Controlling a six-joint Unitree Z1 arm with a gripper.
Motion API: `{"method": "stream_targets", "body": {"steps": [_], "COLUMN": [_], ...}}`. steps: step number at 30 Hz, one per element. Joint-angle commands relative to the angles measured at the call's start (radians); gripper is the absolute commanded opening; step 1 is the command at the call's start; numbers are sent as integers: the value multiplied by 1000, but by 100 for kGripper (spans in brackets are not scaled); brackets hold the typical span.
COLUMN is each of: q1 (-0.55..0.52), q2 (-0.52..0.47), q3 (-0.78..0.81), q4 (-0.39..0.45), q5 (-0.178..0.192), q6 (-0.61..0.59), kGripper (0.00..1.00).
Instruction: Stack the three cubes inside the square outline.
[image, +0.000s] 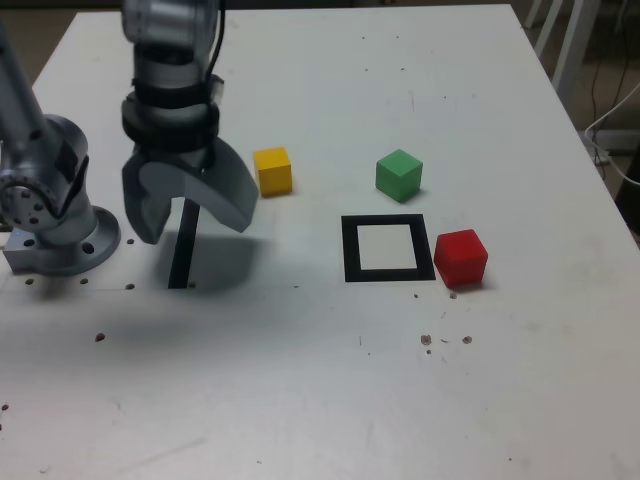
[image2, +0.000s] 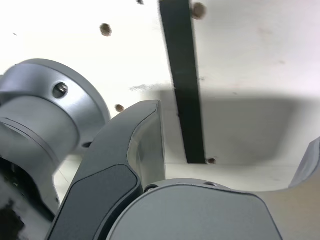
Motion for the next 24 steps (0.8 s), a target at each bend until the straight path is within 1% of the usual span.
{"method": "stream_targets", "body": {"steps": [1,5,15,24], "q1": [-10,-40,-96,-147], "q2": [20,61,135,253], "q3": [-28,-102,-263,-405], "q4": [16,52,114,156], "q5": [-5,-8,3,2], "q6": [-7,-33,-119,-181], "kGripper": [100,100,99,99]}}
